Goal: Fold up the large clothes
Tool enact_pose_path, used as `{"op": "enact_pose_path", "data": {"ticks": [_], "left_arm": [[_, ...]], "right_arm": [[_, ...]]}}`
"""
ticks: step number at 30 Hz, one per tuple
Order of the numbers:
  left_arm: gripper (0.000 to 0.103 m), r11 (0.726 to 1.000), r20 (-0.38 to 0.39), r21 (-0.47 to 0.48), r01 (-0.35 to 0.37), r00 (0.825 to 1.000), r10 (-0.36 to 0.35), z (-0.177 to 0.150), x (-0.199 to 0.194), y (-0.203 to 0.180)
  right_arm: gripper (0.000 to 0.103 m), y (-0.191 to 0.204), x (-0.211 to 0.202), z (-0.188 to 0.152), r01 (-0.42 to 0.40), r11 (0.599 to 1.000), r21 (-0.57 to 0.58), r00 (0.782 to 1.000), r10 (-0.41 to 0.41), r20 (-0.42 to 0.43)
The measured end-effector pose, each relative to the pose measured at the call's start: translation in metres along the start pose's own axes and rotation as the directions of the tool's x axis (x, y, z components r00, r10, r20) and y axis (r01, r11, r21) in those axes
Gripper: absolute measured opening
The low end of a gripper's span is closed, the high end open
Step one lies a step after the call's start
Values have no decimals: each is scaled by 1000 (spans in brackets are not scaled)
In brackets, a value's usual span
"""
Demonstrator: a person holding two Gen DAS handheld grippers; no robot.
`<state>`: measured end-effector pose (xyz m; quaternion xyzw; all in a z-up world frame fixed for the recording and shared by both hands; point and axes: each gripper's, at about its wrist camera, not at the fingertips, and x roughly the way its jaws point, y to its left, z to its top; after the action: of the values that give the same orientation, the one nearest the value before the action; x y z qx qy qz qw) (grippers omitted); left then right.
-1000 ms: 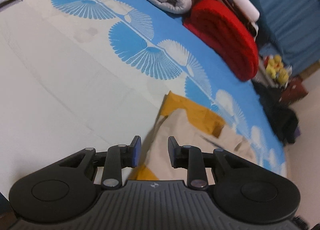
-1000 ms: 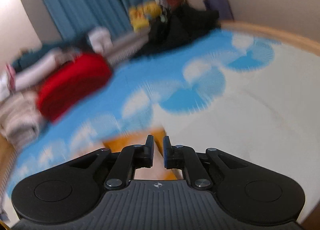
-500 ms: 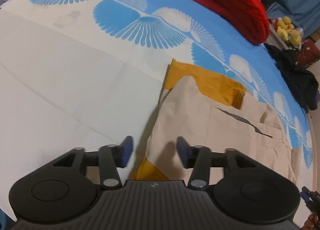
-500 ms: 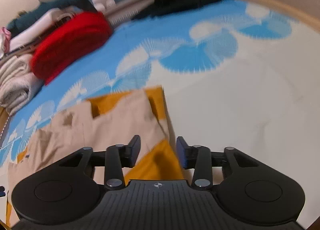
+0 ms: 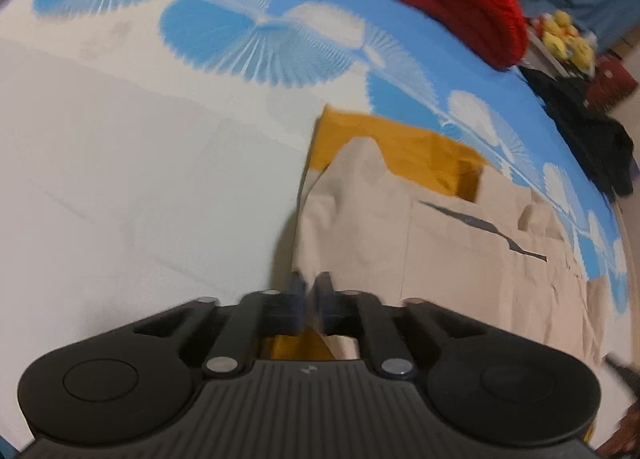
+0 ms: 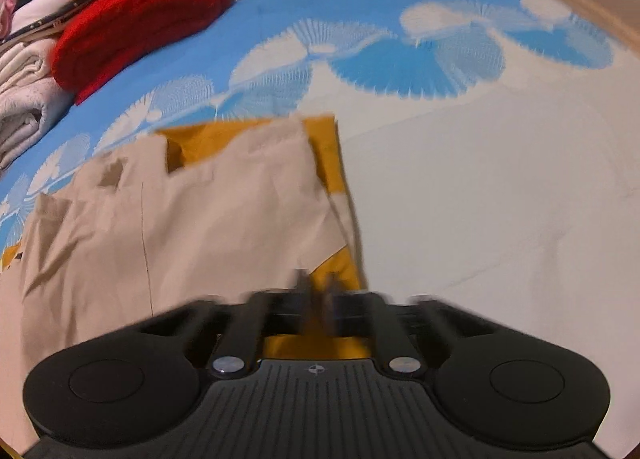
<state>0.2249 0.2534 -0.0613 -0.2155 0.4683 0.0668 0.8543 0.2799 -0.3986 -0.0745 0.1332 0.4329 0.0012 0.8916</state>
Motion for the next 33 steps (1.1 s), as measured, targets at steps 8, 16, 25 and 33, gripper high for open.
{"op": "enact_pose_path", "data": {"ticks": [8,16,25,33], "left_arm": [[3,997,92,62,47,994,-53,3,-17,-16],[23,998,-17,56,1,1000,0,0,4,-10],[23,999,-24,46,-2,1000,3,-1,6,-6],[2,999,117,46,21,993,-26,7,-18,-8]], "right_arm": [[1,-2,-46,14,-29,999,18,970,23,243],[66,-18,9,13,-64,992,111,998,63,17],[27,3,17,6,-41,999,13,998,42,-51],[4,11,-29,13,-51,994,-95,992,62,108]]}}
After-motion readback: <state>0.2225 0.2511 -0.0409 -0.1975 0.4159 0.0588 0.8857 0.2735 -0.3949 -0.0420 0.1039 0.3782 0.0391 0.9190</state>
